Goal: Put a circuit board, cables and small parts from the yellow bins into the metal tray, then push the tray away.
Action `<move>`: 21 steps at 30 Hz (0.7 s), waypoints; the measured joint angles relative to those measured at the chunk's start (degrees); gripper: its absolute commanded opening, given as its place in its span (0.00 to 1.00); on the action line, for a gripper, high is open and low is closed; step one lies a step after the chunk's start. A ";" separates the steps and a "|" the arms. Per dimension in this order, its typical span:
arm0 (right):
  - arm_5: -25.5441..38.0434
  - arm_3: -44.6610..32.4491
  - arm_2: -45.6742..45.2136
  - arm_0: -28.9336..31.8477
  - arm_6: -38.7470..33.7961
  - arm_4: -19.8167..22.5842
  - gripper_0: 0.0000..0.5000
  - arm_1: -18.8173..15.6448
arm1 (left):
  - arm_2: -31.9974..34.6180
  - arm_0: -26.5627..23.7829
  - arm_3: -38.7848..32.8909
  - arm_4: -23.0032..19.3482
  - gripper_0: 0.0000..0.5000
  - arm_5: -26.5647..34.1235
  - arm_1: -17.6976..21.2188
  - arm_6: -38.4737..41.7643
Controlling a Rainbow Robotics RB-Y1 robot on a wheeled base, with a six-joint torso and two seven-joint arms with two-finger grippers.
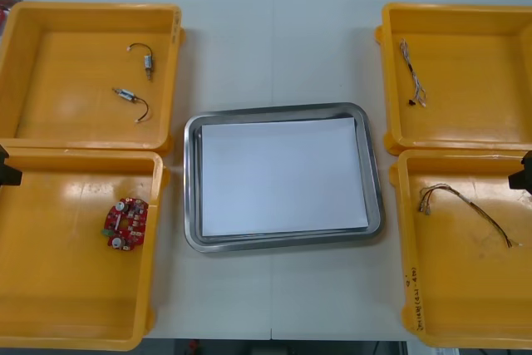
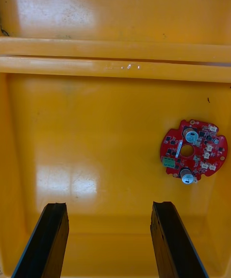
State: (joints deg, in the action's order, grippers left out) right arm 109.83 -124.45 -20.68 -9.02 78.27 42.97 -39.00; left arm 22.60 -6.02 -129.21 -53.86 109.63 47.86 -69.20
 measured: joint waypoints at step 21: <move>0.00 0.00 0.00 0.00 0.00 0.00 1.00 0.00 | 0.00 0.00 0.00 0.00 1.00 0.00 0.00 0.00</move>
State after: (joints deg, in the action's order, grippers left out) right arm 109.83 -124.45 -20.68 -9.02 78.27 42.97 -39.00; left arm 22.60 -6.02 -129.21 -53.86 109.63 47.86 -69.20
